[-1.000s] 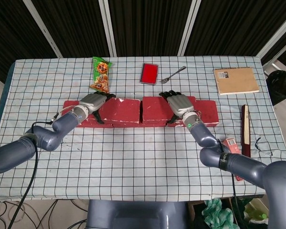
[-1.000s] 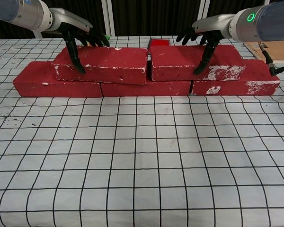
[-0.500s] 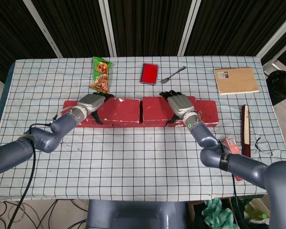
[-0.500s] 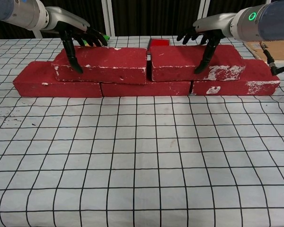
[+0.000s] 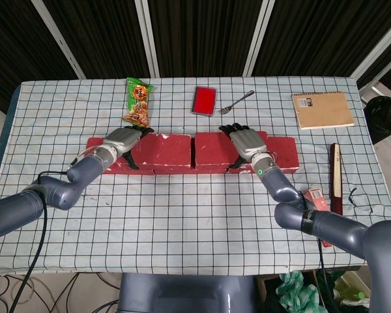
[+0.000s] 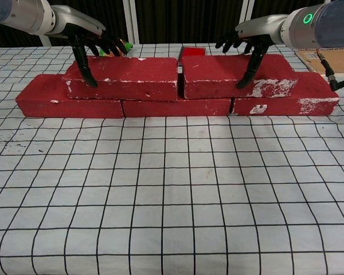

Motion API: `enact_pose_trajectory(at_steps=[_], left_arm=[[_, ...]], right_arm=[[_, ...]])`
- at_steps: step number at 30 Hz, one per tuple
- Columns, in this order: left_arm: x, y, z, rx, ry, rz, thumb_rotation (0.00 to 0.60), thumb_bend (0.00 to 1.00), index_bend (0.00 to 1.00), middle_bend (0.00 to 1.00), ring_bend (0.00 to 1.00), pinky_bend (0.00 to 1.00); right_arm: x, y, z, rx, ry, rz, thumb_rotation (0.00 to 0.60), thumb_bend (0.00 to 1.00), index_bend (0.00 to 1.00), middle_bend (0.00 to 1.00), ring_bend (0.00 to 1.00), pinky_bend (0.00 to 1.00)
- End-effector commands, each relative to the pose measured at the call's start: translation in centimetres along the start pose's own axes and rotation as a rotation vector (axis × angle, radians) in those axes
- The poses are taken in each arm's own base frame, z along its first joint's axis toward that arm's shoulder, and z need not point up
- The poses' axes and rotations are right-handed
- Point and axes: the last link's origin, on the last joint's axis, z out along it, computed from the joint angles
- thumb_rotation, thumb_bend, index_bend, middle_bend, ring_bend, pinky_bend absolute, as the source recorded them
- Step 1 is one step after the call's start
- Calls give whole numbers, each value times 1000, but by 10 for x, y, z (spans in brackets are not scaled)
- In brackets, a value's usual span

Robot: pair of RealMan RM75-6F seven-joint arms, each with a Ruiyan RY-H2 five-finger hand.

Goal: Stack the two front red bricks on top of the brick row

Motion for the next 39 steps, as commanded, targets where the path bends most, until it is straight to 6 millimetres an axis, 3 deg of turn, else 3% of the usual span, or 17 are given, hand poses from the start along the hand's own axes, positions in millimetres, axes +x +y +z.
enact_pose_trajectory(at_steps=[1, 20, 28, 31, 39], left_arm=[[2, 0, -2, 1, 7, 0, 600, 0, 48, 61, 0, 93], [22, -5, -29, 20, 95, -28, 600, 0, 38, 45, 0, 64], [20, -13, -48, 21, 124, 11, 600, 0, 38, 45, 0, 90], [19, -20, -60, 29, 134, 21, 600, 11, 34, 45, 0, 151], [7, -54, -98, 117, 122, 95, 600, 84, 68, 62, 0, 157]], right_arm=[[0, 0, 0, 0, 1, 2, 600, 0, 70, 70, 39, 114], [6, -5, -5, 22, 34, 30, 600, 0, 69, 70, 28, 114], [20, -5, -18, 47, 94, 75, 600, 0, 68, 70, 26, 114], [29, 1, -28, 51, 125, 90, 600, 0, 60, 70, 27, 114], [61, 41, -70, -11, 240, 129, 600, 0, 54, 70, 27, 114]])
